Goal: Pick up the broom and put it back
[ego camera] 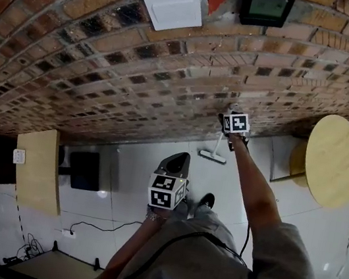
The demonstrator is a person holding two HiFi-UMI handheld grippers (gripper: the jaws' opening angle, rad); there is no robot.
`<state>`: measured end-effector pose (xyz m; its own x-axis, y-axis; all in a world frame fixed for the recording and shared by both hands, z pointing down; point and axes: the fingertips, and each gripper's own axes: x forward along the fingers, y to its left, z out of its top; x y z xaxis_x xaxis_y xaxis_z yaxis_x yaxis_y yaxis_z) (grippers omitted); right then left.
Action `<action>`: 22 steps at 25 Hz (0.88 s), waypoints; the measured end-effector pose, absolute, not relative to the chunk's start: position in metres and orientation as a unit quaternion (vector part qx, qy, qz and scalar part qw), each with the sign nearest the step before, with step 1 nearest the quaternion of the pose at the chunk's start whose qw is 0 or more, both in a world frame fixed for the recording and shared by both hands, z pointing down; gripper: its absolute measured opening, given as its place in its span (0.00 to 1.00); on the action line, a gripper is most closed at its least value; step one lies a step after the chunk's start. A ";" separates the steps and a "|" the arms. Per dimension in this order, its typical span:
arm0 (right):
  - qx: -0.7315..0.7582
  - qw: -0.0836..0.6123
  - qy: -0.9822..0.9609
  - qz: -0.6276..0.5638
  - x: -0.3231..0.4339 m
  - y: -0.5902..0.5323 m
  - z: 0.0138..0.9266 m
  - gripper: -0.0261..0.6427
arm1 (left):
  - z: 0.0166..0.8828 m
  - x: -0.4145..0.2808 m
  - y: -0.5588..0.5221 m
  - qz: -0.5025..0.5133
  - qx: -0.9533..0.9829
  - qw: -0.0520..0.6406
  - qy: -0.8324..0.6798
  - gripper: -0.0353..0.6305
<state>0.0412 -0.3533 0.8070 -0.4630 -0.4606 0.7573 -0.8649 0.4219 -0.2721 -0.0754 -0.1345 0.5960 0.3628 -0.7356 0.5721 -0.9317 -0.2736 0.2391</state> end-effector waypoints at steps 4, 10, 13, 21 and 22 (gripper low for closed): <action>0.427 0.305 -0.788 0.322 0.048 -0.344 0.792 0.37 | 0.589 -0.071 -0.134 0.174 0.786 0.268 -0.530 0.06; 0.447 0.267 -0.801 0.295 0.038 -0.273 0.716 0.19 | 0.578 -0.064 -0.145 0.160 0.800 0.255 -0.518 0.06; 0.431 0.259 -0.811 0.300 0.015 -0.228 0.673 0.05 | 0.573 -0.066 -0.151 0.168 0.802 0.246 -0.517 0.06; 0.439 0.240 -0.829 0.250 -0.008 -0.169 0.594 0.04 | 0.561 -0.040 -0.159 0.151 0.818 0.253 -0.493 0.06; 0.444 0.237 -0.828 0.246 -0.007 -0.165 0.589 0.04 | 0.559 -0.036 -0.158 0.148 0.820 0.257 -0.489 0.06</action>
<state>-0.0067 -0.1652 0.5888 -0.4928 -0.6194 0.6112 -0.8527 0.4837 -0.1974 -0.0362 -0.1577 0.5592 0.4775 -0.7269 0.4935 -0.8786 -0.3893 0.2767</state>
